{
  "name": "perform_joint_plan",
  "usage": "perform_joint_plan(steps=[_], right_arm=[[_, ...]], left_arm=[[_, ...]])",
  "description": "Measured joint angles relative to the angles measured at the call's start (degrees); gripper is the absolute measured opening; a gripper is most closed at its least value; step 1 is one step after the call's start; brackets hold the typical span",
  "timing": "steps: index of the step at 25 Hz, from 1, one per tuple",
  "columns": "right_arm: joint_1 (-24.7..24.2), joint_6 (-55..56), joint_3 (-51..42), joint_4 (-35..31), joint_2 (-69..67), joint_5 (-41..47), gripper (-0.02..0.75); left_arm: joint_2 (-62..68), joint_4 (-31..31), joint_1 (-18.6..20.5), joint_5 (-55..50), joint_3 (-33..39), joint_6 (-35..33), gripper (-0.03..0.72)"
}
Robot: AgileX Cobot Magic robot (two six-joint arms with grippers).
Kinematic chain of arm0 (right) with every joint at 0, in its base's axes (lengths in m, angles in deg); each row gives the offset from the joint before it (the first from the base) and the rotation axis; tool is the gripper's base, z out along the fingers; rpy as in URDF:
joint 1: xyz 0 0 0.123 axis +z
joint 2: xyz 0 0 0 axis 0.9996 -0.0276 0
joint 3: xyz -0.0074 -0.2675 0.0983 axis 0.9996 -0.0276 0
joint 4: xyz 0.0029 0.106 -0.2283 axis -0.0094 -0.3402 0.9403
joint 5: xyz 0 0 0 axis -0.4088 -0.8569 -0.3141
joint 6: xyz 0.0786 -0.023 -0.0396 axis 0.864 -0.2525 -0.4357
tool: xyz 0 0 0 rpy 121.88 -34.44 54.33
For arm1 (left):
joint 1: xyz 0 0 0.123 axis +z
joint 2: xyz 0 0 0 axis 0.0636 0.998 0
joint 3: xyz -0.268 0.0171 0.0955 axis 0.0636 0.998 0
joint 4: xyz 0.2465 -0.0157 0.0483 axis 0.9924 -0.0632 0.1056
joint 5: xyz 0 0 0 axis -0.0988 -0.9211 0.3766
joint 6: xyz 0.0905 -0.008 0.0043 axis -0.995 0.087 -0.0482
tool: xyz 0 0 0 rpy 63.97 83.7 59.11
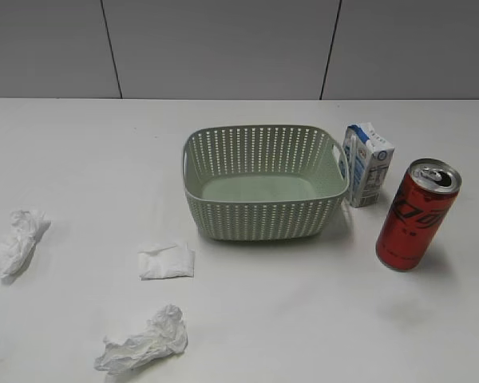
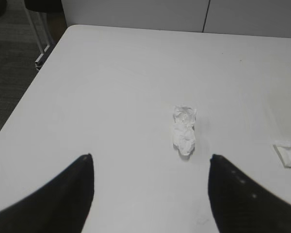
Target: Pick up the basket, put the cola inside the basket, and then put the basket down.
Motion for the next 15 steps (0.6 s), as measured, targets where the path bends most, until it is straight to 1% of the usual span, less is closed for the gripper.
perform_joint_plan(steps=[15], right_arm=[[0.0, 0.0, 0.0, 0.1, 0.0, 0.0, 0.498]], left_arm=[[0.0, 0.0, 0.0, 0.0, 0.0, 0.0, 0.554]])
